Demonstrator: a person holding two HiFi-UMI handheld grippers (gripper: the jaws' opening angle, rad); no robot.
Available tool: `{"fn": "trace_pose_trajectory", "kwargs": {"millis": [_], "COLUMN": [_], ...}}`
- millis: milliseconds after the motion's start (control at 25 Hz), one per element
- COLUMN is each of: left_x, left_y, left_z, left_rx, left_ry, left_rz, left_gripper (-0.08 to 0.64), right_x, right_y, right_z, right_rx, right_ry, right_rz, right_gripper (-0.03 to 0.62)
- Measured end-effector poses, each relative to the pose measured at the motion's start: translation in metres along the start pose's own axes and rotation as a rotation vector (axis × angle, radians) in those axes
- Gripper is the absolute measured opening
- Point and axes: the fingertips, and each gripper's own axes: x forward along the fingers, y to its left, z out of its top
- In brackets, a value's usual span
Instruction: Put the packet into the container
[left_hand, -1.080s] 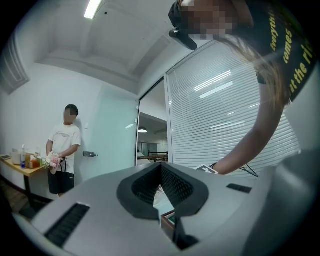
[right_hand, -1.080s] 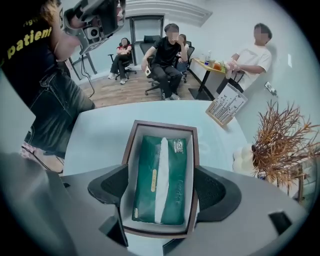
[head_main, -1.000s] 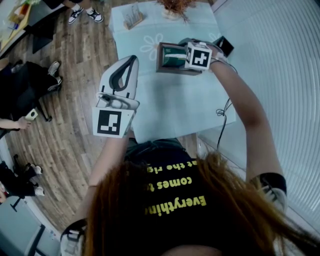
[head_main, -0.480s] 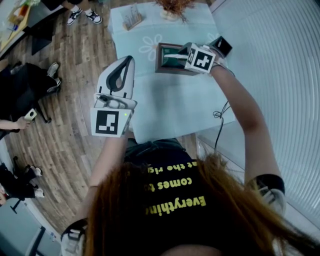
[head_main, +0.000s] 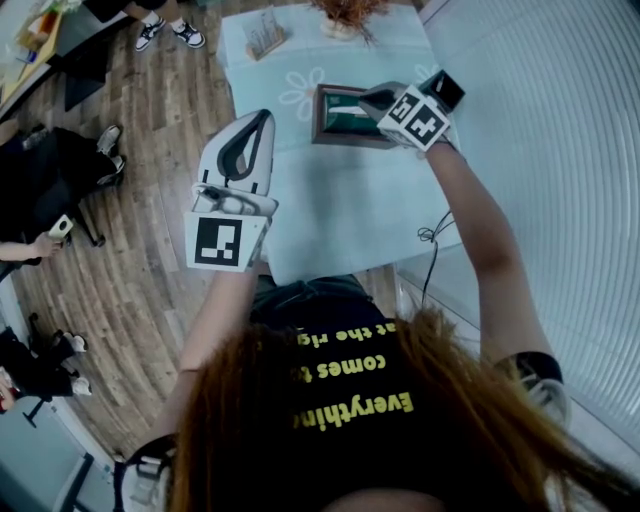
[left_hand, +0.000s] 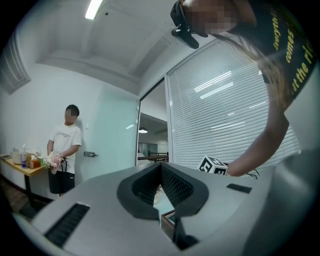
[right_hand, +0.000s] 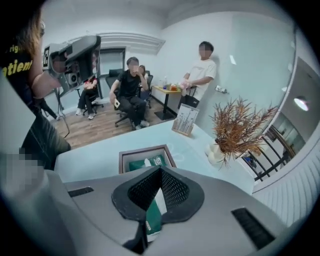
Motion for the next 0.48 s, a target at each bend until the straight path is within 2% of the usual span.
{"fn": "trace_pose_trajectory", "kwargs": {"millis": [240,480], "left_x": [0.002,0.005], "left_y": [-0.005,-0.012], "left_z": [-0.002,0.0], "left_rx": [-0.002,0.011], "left_ry": [0.005,-0.001], "left_rz": [-0.016,-0.038], "left_gripper": [0.002,0.002], "right_x": [-0.035,-0.067], "right_y": [0.003,0.012], "right_z": [0.021,0.046], "right_rx": [0.147,0.227], "right_ry": [-0.157,-0.327], "right_rz": [-0.065,-0.127], "right_gripper": [0.023,0.023]}}
